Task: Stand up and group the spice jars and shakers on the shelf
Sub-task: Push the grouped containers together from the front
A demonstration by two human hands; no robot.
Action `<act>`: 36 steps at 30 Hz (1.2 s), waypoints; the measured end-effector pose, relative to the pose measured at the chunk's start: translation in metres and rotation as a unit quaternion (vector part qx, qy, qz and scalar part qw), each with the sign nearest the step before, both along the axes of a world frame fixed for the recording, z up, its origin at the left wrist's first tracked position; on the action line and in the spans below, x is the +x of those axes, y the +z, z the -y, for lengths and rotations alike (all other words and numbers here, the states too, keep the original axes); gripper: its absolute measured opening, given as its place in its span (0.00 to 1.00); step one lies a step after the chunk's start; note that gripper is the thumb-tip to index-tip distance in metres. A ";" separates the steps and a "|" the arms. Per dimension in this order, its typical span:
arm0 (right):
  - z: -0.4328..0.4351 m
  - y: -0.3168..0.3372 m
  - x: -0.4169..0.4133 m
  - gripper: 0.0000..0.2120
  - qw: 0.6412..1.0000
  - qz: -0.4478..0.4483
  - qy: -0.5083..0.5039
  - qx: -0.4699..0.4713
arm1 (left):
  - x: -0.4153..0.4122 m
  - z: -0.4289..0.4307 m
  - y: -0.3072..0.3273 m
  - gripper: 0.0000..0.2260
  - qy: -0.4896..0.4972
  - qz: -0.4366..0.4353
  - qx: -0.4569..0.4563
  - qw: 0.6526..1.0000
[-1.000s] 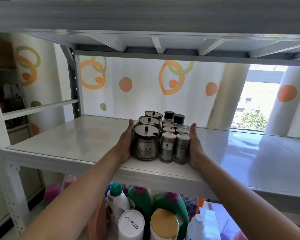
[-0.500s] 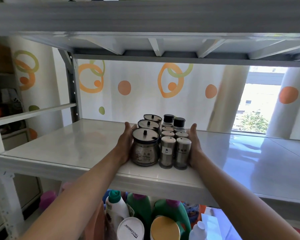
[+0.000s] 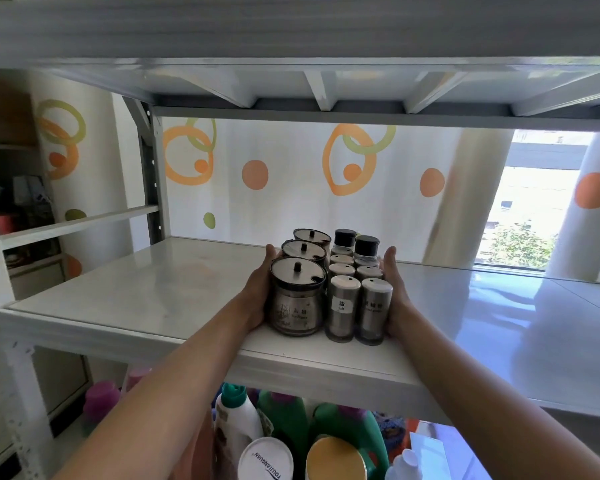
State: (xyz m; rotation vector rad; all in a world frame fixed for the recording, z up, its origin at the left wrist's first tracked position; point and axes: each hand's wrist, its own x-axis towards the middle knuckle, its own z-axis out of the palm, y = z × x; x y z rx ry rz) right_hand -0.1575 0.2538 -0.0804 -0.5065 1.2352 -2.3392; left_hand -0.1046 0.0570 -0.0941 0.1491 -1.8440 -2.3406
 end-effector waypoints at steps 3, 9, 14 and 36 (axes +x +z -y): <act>-0.003 -0.001 -0.003 0.40 0.999 -0.041 0.014 0.021 | 0.000 0.001 0.000 0.28 0.005 0.001 -0.010 1.000; -0.004 -0.010 -0.031 0.37 0.996 -0.060 -0.048 0.052 | -0.008 0.008 0.005 0.32 0.063 -0.044 0.034 0.996; -0.005 -0.012 -0.062 0.26 0.988 -0.039 -0.126 0.081 | -0.028 0.014 0.007 0.30 0.067 -0.056 0.035 0.996; 0.017 -0.011 -0.092 0.36 0.983 -0.096 0.156 -0.017 | -0.086 0.031 0.001 0.27 0.032 -0.018 -0.010 0.999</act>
